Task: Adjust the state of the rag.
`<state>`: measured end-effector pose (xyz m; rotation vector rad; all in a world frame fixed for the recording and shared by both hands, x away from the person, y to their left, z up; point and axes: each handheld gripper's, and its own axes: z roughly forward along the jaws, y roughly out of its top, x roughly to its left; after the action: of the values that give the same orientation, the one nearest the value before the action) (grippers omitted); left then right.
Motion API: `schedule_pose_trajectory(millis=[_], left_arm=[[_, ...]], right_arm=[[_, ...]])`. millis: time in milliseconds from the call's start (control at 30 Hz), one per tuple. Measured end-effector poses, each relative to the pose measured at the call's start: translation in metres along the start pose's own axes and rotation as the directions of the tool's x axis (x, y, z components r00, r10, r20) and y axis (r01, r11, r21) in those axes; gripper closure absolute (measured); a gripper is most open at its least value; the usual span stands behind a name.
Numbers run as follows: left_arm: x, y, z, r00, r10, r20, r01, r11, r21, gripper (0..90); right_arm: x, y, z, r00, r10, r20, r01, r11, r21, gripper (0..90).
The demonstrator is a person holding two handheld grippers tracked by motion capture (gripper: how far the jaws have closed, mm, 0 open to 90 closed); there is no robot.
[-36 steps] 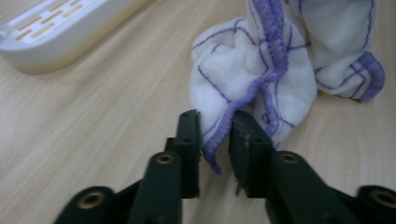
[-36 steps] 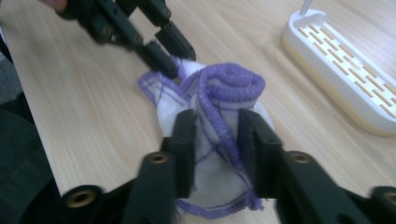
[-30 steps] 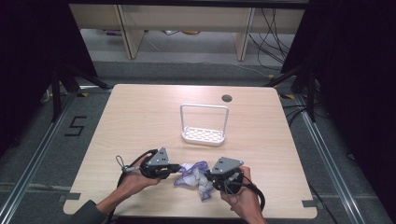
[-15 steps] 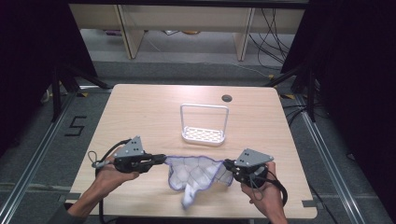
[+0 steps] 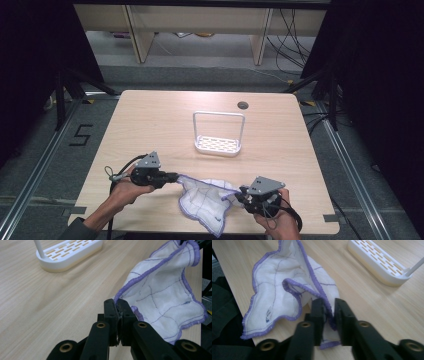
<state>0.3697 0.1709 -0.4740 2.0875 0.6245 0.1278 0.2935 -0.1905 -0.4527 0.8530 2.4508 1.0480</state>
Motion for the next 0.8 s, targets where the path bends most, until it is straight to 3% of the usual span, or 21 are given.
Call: schedule_pose_trajectory(millis=[67,133,200,233,300,333,467,500,600,633,667,700,733,800], left_arm=[[-0.003,0.001,0.001,1.0000,0.005,0.005,-0.005,1.0000,0.003,86.5],[-0.004,0.001,0.001,0.9999,0.010,0.006,-0.010,0.9999,0.000,86.5],[-0.005,0.003,0.001,1.0000,0.005,0.005,-0.005,1.0000,-0.003,86.4],[-0.005,0.004,0.001,0.9999,0.014,-0.003,-0.014,0.9999,-0.001,86.4],[-0.005,0.004,0.001,0.9998,0.021,0.001,-0.021,0.9998,0.001,86.4],[-0.006,0.004,0.000,0.9998,0.019,0.004,-0.019,0.9998,-0.007,86.4],[-0.007,0.004,0.000,0.9998,0.018,0.006,-0.018,0.9998,-0.004,86.3],[-0.006,0.004,0.000,0.9996,0.028,0.002,-0.028,0.9996,0.001,86.3],[-0.005,0.005,0.000,0.9995,0.032,0.002,-0.032,0.9995,0.004,86.3],[-0.006,0.004,0.001,0.9998,0.020,0.007,-0.020,0.9998,-0.003,86.2],[-0.006,0.004,0.001,0.9998,0.020,0.007,-0.020,0.9998,-0.003,86.3],[-0.005,0.005,0.000,0.9996,0.029,-0.003,-0.029,0.9995,0.009,86.3],[-0.005,0.004,0.001,0.9997,0.024,0.005,-0.024,0.9997,-0.003,86.2],[-0.004,0.004,0.000,0.9998,0.020,0.004,-0.020,0.9998,-0.002,86.2]], right_arm=[[0.000,0.001,-0.002,0.9998,-0.017,0.006,0.017,1.000,-0.007,63.8],[0.005,0.008,-0.010,0.9991,-0.029,0.030,0.030,0.999,-0.039,56.7],[0.007,0.012,-0.013,0.9992,-0.030,0.026,0.031,0.998,-0.048,55.7],[0.012,0.016,-0.016,1.0000,0.004,0.005,-0.004,0.998,-0.062,53.4],[0.012,0.017,-0.017,1.0000,0.000,-0.008,-0.001,0.997,-0.071,53.5],[0.015,0.018,-0.019,0.9996,0.020,-0.019,-0.021,0.998,-0.060,53.4],[0.010,0.016,-0.018,0.9995,0.023,0.023,-0.022,0.999,-0.045,50.4],[0.006,0.011,-0.012,0.9996,0.013,0.025,-0.013,1.000,-0.004,50.6],[0.004,0.007,-0.007,0.9995,0.008,0.031,-0.009,0.999,0.031,53.1],[0.000,0.003,0.000,0.9985,-0.008,0.053,0.004,0.997,0.073,59.1],[-0.003,0.001,0.002,0.9993,-0.016,0.033,0.013,0.997,0.080,71.1],[-0.003,0.001,0.002,0.9993,-0.016,0.033,0.013,0.997,0.080,71.1],[-0.006,-0.001,0.003,0.9993,-0.030,0.024,0.028,0.997,0.072,83.4],[-0.006,0.000,0.002,0.9982,-0.058,0.014,0.056,0.996,0.075,87.0]])
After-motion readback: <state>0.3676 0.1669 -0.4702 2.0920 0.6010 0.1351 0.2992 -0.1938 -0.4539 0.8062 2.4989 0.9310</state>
